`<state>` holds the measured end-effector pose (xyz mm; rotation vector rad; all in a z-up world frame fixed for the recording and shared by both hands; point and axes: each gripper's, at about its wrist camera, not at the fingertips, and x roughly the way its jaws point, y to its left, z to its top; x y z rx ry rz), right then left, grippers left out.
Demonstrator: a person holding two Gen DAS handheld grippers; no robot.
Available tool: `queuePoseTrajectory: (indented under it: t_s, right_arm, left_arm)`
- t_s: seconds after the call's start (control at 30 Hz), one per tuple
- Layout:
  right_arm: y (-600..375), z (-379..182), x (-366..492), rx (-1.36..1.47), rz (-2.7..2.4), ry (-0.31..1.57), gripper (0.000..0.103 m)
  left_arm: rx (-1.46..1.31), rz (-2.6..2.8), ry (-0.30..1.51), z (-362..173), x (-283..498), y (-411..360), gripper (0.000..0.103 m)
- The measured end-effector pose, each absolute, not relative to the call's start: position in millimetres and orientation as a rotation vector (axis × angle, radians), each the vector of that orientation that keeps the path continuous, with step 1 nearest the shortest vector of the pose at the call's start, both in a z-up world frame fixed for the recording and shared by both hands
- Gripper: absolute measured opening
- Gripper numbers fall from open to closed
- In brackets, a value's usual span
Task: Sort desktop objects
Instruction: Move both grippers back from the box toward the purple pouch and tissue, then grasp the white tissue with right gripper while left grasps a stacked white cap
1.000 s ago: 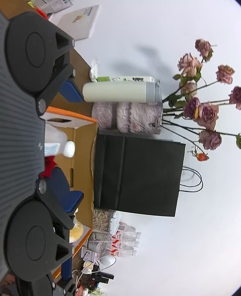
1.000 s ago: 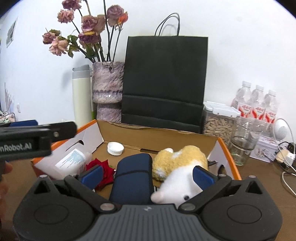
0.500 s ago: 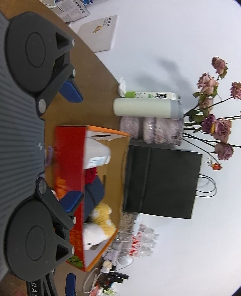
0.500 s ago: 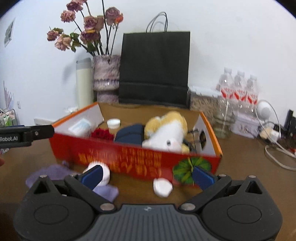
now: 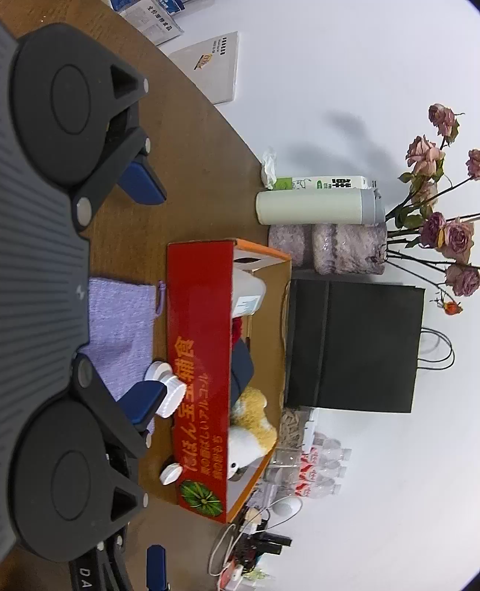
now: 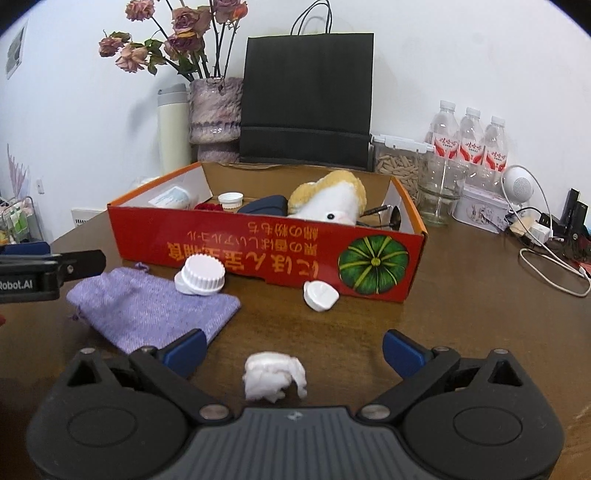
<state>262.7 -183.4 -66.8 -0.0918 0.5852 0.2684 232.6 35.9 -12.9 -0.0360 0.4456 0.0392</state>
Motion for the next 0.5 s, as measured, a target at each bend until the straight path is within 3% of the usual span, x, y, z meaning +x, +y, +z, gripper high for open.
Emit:
queuePoseTrajectory:
  t_s: [0.17,0.23,0.33,0.5]
  right_arm:
    - [-183.8,-72.4,263.2,-0.086,0.285,0.625,0.072]
    - [-183.4,-73.0,263.2,-0.087,0.294,0.632,0.05]
    - [-182.6,-74.1,263.9,-0.083,0.316,0.648,0.028]
    - [-183.0,-72.7,263.3,-0.071,0.342,0.64,0.021]
  left_arm:
    - [-0.028,0.031,0.457,-15.1,231.3,32.3,0.103]
    - [-0.026,0.029,0.456,-15.1,231.2,32.0,0.103]
    - [-0.024,0.025,0.457,-15.9,230.7,30.6,0.103]
    - [-0.024,0.018,0.463,-16.5,233.2,29.5,0.103]
